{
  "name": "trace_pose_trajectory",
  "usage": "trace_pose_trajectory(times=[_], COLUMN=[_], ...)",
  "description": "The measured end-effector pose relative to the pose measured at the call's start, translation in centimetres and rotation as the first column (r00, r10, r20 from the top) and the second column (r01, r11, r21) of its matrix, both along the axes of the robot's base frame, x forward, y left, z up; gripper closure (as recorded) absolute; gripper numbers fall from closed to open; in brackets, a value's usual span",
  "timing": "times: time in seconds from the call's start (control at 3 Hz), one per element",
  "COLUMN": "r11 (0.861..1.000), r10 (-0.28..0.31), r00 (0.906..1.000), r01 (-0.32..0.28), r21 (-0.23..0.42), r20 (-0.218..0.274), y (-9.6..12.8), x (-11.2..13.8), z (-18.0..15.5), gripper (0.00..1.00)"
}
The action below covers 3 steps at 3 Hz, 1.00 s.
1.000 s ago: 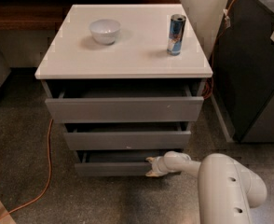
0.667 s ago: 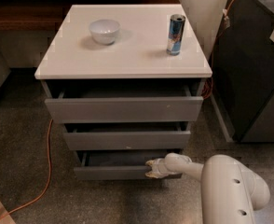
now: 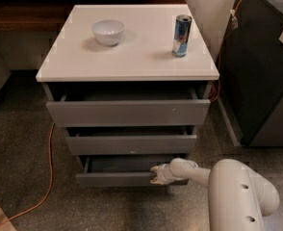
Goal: Place redbull can into bottom drawer
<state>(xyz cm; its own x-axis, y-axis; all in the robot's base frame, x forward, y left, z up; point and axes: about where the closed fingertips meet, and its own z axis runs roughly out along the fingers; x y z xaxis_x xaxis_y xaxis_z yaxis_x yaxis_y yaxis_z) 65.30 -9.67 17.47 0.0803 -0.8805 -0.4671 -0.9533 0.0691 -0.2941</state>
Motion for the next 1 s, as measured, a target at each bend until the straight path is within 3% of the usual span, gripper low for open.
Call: trace_pose_trajectory(times=[0.33, 0.67, 1.0], r11=[1.0, 1.0, 0.999], r10=[0.017, 0.02, 0.022], r00=[0.9994, 0.9991, 0.9989], r01=[-0.016, -0.02, -0.02], r21=[0.02, 0.024, 0.027], r20=[-0.03, -0.037, -0.043], y=[0.7, 0.8, 0.9], x=[-3.0, -3.6, -4.0], z=[0.4, 0.4, 0.5], gripper=[0.83, 0.53, 0.73])
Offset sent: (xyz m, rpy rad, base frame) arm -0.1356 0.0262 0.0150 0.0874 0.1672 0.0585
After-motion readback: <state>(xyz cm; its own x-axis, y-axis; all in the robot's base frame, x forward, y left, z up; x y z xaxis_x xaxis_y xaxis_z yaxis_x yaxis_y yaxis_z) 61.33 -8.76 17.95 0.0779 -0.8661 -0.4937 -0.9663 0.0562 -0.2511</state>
